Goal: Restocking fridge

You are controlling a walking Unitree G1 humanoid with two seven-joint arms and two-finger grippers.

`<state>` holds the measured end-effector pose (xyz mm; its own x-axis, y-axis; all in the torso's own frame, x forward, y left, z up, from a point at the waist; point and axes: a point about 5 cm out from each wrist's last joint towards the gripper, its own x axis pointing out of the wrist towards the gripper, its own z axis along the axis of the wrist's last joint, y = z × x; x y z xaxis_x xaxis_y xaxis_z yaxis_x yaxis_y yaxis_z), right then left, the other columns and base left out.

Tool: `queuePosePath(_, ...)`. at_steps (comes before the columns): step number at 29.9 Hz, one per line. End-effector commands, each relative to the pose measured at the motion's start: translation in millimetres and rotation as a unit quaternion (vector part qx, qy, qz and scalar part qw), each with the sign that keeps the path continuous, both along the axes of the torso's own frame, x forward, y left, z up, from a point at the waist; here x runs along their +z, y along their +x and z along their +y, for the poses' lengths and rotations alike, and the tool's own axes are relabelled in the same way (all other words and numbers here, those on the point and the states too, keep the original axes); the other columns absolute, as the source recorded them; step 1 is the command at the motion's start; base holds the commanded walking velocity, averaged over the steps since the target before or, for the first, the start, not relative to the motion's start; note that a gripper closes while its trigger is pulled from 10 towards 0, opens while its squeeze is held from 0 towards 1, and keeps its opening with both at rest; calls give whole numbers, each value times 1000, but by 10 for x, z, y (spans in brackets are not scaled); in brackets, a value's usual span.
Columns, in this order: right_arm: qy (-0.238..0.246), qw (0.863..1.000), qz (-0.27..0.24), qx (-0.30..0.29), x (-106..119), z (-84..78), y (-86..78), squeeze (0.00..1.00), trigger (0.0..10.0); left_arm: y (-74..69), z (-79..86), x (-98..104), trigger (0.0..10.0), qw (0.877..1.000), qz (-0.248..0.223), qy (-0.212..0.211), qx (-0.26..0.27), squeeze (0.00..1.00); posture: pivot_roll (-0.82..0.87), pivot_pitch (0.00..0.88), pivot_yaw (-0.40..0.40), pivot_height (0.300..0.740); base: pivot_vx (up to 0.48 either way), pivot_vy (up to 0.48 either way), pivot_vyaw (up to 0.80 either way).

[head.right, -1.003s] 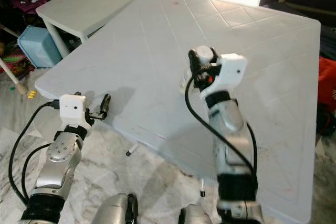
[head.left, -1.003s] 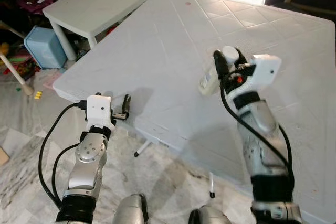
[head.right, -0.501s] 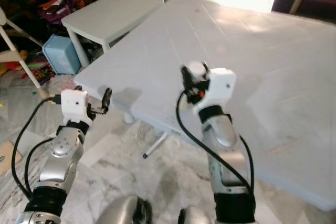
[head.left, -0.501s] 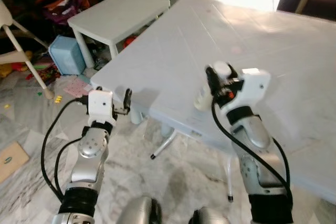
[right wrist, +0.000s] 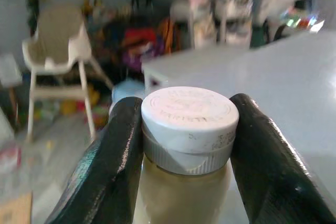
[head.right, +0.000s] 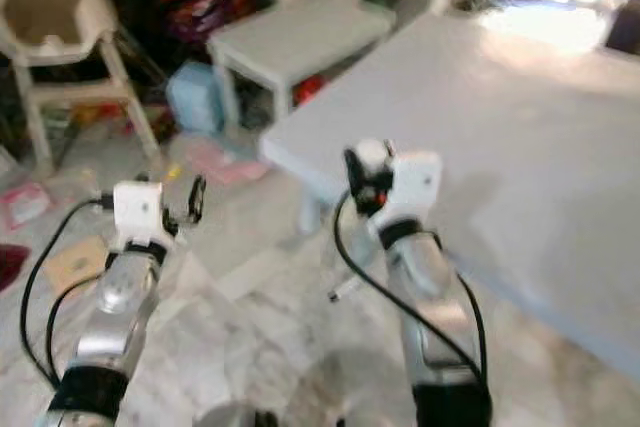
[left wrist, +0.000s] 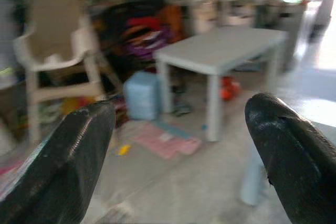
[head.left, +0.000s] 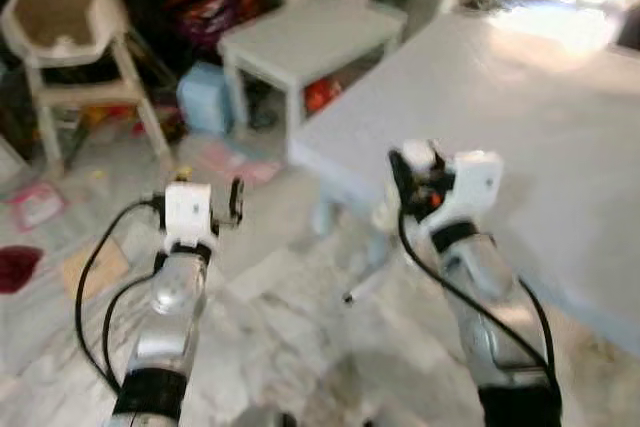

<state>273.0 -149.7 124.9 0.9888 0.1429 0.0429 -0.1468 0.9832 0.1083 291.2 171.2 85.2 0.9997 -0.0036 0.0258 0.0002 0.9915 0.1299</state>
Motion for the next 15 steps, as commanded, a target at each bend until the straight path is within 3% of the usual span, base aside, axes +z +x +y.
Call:
queuePosePath(1,9,999,-36,19,158,90,27,0,10000,3,77,1,10000,1000,0,7,11,0,-45,0,17,740,0,0,800)
queuePosePath(7,8,999,-37,21,162,100,10,0,10000,2,71,-32,10000,1000,7,0,24,0,-48,0,19,740,0,0,800)
queuePosePath(15,19,999,-36,21,166,140,36,0,10000,5,-23,-75,10000,1000,12,-4,17,0,-59,0,24,740,-301,0,800)
